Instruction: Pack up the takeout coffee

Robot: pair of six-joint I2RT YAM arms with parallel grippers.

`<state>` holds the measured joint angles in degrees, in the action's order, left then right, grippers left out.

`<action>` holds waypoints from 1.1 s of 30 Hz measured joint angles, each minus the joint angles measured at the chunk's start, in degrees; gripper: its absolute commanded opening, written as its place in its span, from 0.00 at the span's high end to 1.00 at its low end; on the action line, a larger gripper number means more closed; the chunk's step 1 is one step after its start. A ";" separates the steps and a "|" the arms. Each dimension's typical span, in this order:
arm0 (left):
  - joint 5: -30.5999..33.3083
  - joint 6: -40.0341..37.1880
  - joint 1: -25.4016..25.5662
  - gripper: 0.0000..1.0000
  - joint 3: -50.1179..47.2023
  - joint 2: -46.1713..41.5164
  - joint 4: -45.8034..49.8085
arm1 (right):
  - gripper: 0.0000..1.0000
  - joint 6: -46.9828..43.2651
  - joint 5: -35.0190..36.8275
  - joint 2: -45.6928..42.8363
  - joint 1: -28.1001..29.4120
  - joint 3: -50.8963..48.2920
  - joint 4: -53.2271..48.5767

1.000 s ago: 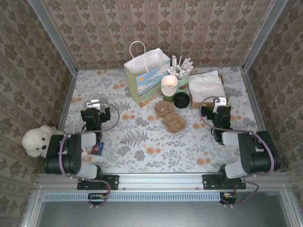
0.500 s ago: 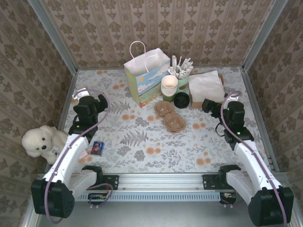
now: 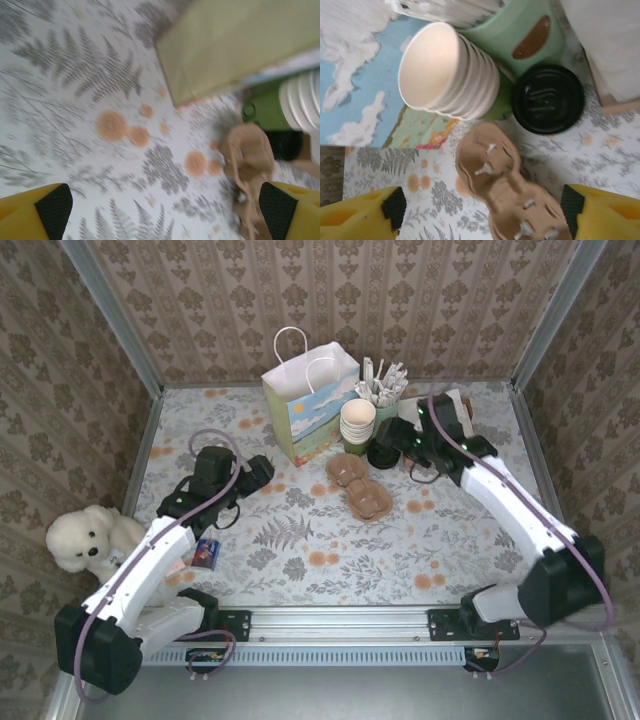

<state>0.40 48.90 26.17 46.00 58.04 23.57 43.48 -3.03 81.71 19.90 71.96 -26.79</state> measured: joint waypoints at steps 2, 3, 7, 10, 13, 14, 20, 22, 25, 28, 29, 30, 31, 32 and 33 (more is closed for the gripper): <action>-1.20 0.04 2.27 0.00 -0.76 0.09 -1.36 | 0.33 0.52 2.38 5.16 1.53 4.81 -0.57; -1.92 0.13 2.91 0.00 -1.40 0.15 -2.27 | 0.36 0.68 3.65 7.56 2.19 7.13 -1.25; -5.31 0.39 3.45 0.00 -4.76 1.27 -6.38 | 0.46 0.46 8.92 16.04 4.07 15.85 -3.48; -8.17 0.24 3.87 0.00 -6.32 3.30 -8.48 | 0.56 0.09 11.61 20.28 4.74 20.85 -5.31; -11.10 -0.94 4.52 0.00 -6.40 5.40 -10.03 | 0.60 0.00 13.70 23.78 4.96 25.07 -6.78; -11.82 -1.31 4.57 0.00 -6.40 5.77 -10.40 | 0.63 -0.04 14.38 24.63 5.09 25.99 -7.23; -15.54 -4.24 4.94 0.00 -6.40 7.39 -12.22 | 0.75 0.02 16.63 28.00 5.29 28.76 -9.86; -16.44 -5.14 4.94 0.00 -6.40 8.31 -12.94 | 0.80 -0.09 17.25 28.89 5.35 29.59 -10.34; -17.64 -6.10 4.94 0.00 -6.40 10.25 -13.60 | 0.80 0.04 17.94 29.73 5.51 30.27 -10.71; -18.84 -6.73 4.94 0.00 -6.40 12.15 -14.08 | 0.78 0.02 18.58 30.01 5.55 30.58 -11.02; -19.26 -6.97 5.01 0.00 -6.40 12.76 -14.29 | 0.79 0.00 18.82 30.05 5.55 30.69 -11.15; -19.69 -7.17 5.07 0.00 -6.40 13.38 -14.58 | 0.81 0.00 19.02 30.05 5.55 30.80 -11.21; -19.93 -7.41 5.29 0.00 -6.40 13.99 -14.75 | 0.84 -0.02 19.19 30.05 5.55 30.88 -11.21; -20.26 -7.61 5.46 0.00 -6.40 14.53 -14.95 | 0.86 0.00 19.21 30.05 5.55 30.99 -11.23; -20.50 -7.87 5.70 0.00 -6.38 15.06 -15.04 | 0.88 0.00 19.34 30.05 5.55 31.08 -11.26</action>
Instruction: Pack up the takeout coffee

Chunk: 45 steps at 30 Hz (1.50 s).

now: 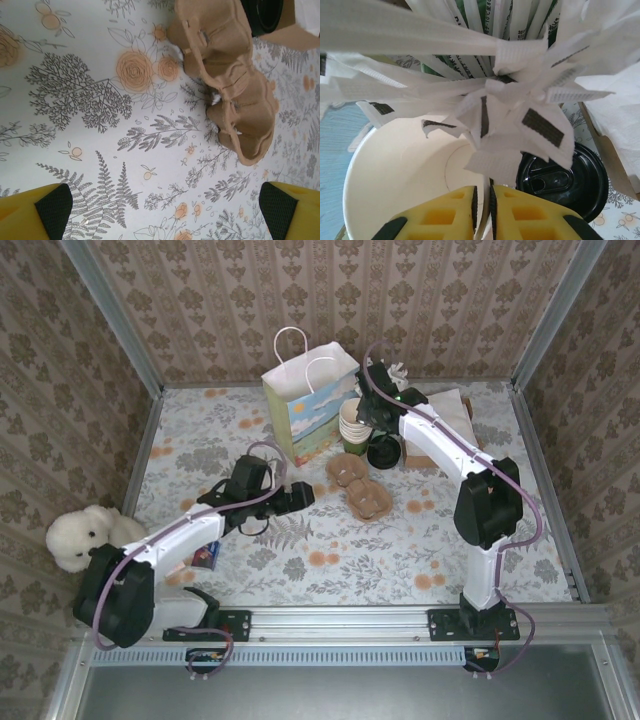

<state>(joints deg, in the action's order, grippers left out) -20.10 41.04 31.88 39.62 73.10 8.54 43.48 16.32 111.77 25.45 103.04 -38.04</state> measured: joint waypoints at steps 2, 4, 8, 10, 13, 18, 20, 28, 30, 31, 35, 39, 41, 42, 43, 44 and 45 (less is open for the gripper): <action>-0.76 -0.61 0.57 0.00 0.24 1.18 -0.07 | 0.93 -0.28 0.02 0.00 0.00 0.07 0.02; -1.42 -1.31 1.29 0.00 1.38 2.82 -0.11 | 0.98 -0.76 0.07 0.00 0.00 0.11 0.00; -2.51 -2.47 3.56 0.00 4.02 6.84 -1.33 | 1.00 -1.77 0.24 0.00 0.00 0.11 -0.11; -2.91 -2.99 4.74 0.00 5.14 8.52 -1.99 | 1.00 -2.40 0.24 -0.07 0.00 0.11 -0.22; -3.74 -3.87 6.12 0.00 7.10 11.50 -3.08 | 1.00 -3.69 0.11 -0.55 0.00 0.09 -0.17; -4.02 -5.09 7.30 0.00 11.65 17.51 -3.15 | 1.00 -5.25 -0.28 -4.26 0.00 -0.81 0.59; -4.04 -5.31 7.72 0.00 12.81 19.19 -3.45 | 1.00 -5.66 -0.26 -5.92 0.00 -1.20 0.96; -6.23 -6.62 10.80 0.00 18.56 25.66 -6.36 | 1.00 -6.23 -0.17 -10.84 0.00 -4.59 2.27; -6.82 -7.06 11.32 0.00 20.55 27.74 -7.50 | 1.00 -6.25 -0.13 -11.85 0.00 -5.44 2.27; -7.04 -7.34 11.58 0.00 21.24 28.57 -8.04 | 1.00 -6.25 -0.09 -12.59 0.00 -5.88 2.27; -7.02 -8.41 11.69 0.00 21.44 28.63 -8.63 | 1.00 -6.25 0.04 -16.04 0.00 -7.54 2.34; -6.14 -10.05 11.52 0.00 16.57 23.61 -10.16 | 1.00 -6.25 0.02 -20.37 0.13 -9.60 3.21; -5.62 -11.06 11.45 0.00 13.03 18.95 -10.34 | 1.00 -6.27 -0.02 -22.34 0.37 -10.54 3.28; -5.22 -11.56 11.37 0.00 11.21 16.26 -10.36 | 1.00 -6.29 -0.11 -23.32 0.59 -11.30 3.41; -4.83 -11.98 11.28 0.00 9.73 13.84 -10.32 | 1.00 -6.40 -0.28 -24.17 0.83 -11.98 3.41; -4.13 -12.41 11.10 0.00 8.13 10.84 -10.19 | 1.00 -6.54 -0.44 -25.00 1.20 -12.66 3.32; -3.21 -12.68 10.78 0.00 6.84 8.13 -10.03 | 1.00 -6.82 -0.50 -25.64 1.70 -13.18 3.26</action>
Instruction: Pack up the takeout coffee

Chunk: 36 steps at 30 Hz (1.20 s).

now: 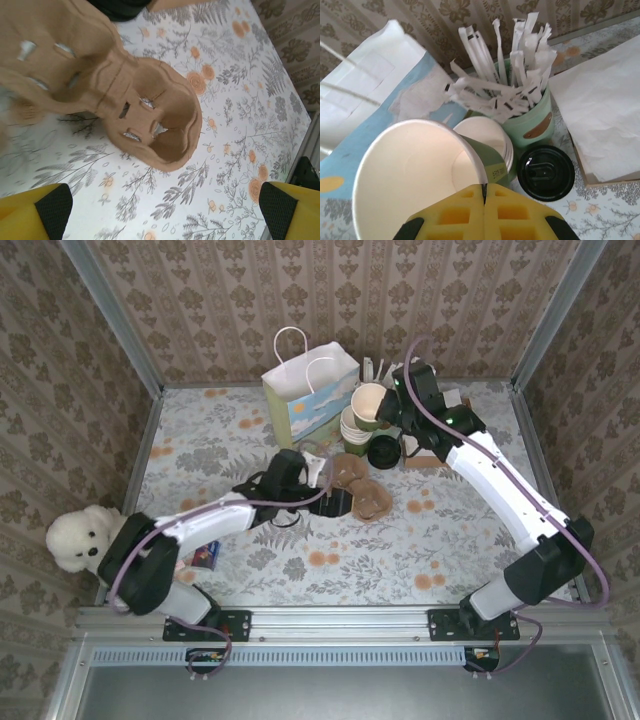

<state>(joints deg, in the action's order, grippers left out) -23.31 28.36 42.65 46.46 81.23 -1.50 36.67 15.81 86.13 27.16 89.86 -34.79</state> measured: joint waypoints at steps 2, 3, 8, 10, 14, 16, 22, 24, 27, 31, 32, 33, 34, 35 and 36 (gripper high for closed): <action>2.36 -0.22 -0.85 0.00 -2.03 -5.33 0.48 | 1.00 -0.44 -0.15 -0.61 0.94 -0.52 -0.20; 3.69 -0.20 -1.51 0.00 -2.78 -7.63 0.98 | 1.00 -0.66 -0.22 -0.87 1.64 -0.83 -0.17; 9.09 1.62 -6.38 0.00 -6.12 -16.59 2.97 | 1.00 -0.74 -0.79 -1.49 5.25 -3.04 -1.27; 9.97 3.10 -8.92 0.00 -7.21 -19.45 3.85 | 1.00 -0.70 -1.09 -1.49 6.91 -4.15 -2.10; 10.93 6.45 -13.25 0.00 -7.43 -22.60 7.13 | 1.00 -0.46 -2.62 -1.53 10.10 -6.10 -3.87; 11.21 7.74 -14.62 0.00 -7.43 -23.39 8.94 | 1.00 -0.22 -3.93 -1.55 11.61 -7.56 -4.37; 9.53 8.26 -15.08 0.00 -6.62 -24.46 14.25 | 1.00 0.61 -8.83 -1.55 15.41 -14.29 -4.15; 7.28 8.24 -15.39 0.00 -5.70 -24.65 16.17 | 1.00 0.61 -9.73 -1.55 16.63 -17.05 -3.89; 4.79 8.26 -15.45 0.00 -5.53 -25.53 17.38 | 1.00 0.59 -10.38 -1.73 18.16 -20.70 -2.16; 2.08 8.26 -15.43 0.00 -5.53 -26.36 19.65 | 1.00 0.59 -10.54 -2.19 19.85 -24.30 -0.11; 1.40 8.26 -15.43 0.00 -5.53 -26.36 19.76 | 1.00 0.59 -10.54 -2.32 20.15 -25.09 0.57; 0.70 8.26 -15.43 0.00 -5.55 -26.40 19.87 | 1.00 0.61 -10.54 -2.54 20.33 -25.75 1.29; 0.26 8.22 -15.43 0.00 -5.53 -26.49 19.98 | 1.00 0.63 -10.51 -2.64 20.39 -26.23 1.79; -0.28 8.13 -15.43 0.00 -5.55 -26.60 20.13 | 1.00 0.66 -10.51 -2.84 20.50 -26.91 2.75; -0.81 8.09 -15.43 0.00 -5.55 -26.71 20.17 | 1.00 0.81 -10.47 -3.10 20.55 -27.56 3.65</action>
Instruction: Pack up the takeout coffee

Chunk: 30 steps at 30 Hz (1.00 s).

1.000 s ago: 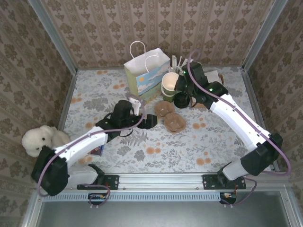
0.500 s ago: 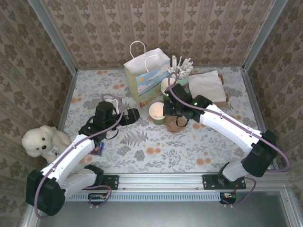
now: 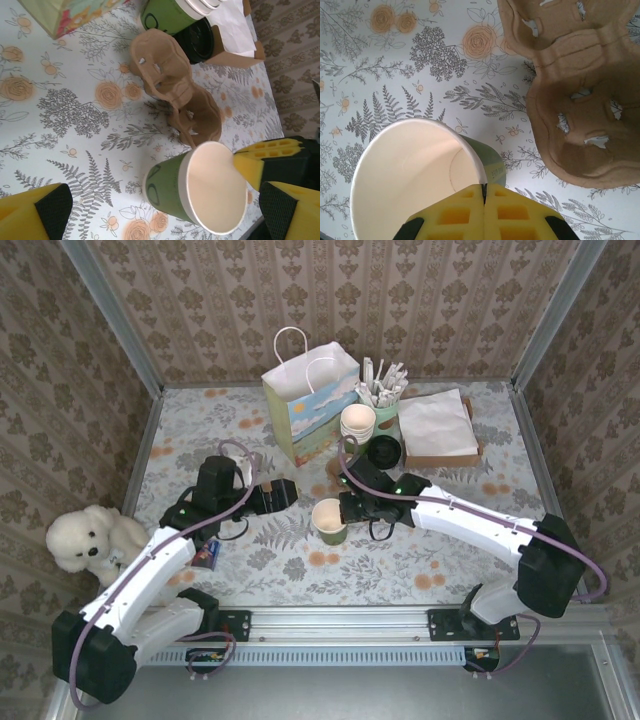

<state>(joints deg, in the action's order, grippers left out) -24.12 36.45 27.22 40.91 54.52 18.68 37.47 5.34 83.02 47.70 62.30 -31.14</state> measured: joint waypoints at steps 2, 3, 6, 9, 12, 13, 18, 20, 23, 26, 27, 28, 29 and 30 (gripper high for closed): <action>-0.81 0.00 0.00 0.00 0.00 -0.15 -0.02 | 1.00 0.24 0.04 -0.59 0.09 -1.29 1.53; -1.18 0.00 0.00 0.00 0.00 -0.20 -0.04 | 1.00 0.28 0.07 -0.85 0.11 -1.81 2.16; -1.95 0.02 0.00 0.00 -0.31 -0.28 -0.74 | 1.00 0.31 0.22 -1.42 0.20 -3.13 3.96; -2.73 0.00 0.00 0.00 -0.94 -0.28 -1.49 | 1.00 0.31 0.39 -1.44 0.20 -4.09 5.33; -3.87 -0.04 0.00 0.00 -1.29 -0.20 -1.51 | 1.00 0.35 0.48 -1.44 0.22 -5.05 5.90; -4.26 -0.15 0.00 0.00 -1.29 -0.09 -1.46 | 1.00 0.44 0.63 -1.44 0.26 -5.42 6.16; -5.68 -0.90 0.02 0.00 -1.29 1.11 -0.68 | 0.97 0.48 1.90 -1.46 0.76 -6.01 7.04; -5.81 -0.92 0.13 0.00 -1.29 1.38 -0.70 | 0.90 0.48 1.97 -1.46 0.96 -6.12 7.23; -5.95 -0.94 0.96 0.00 -1.29 2.08 -1.07 | 0.84 0.63 2.16 -1.46 1.01 -6.16 7.23; -6.03 -0.94 1.70 0.00 -1.29 2.80 -1.33 | 0.76 0.63 2.38 -1.46 1.01 -6.14 7.17; -6.01 -0.92 1.81 0.00 -1.29 2.89 -1.40 | 0.71 0.79 2.45 -1.46 1.01 -6.12 7.10; -5.97 -0.90 1.97 0.00 -1.29 2.91 -1.55 | 0.69 0.70 2.67 -1.46 1.01 -6.12 7.02; -5.95 -0.90 1.99 0.00 -1.29 2.91 -1.88 | 0.67 0.66 2.93 -1.46 1.01 -6.12 6.88; -5.92 -0.87 2.01 0.00 -1.29 2.91 -2.25 | 0.63 0.50 3.08 -1.46 1.01 -6.10 6.75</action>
<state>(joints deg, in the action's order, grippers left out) -30.04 35.57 29.23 39.62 57.43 16.43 37.98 8.43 81.56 48.71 56.21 -24.38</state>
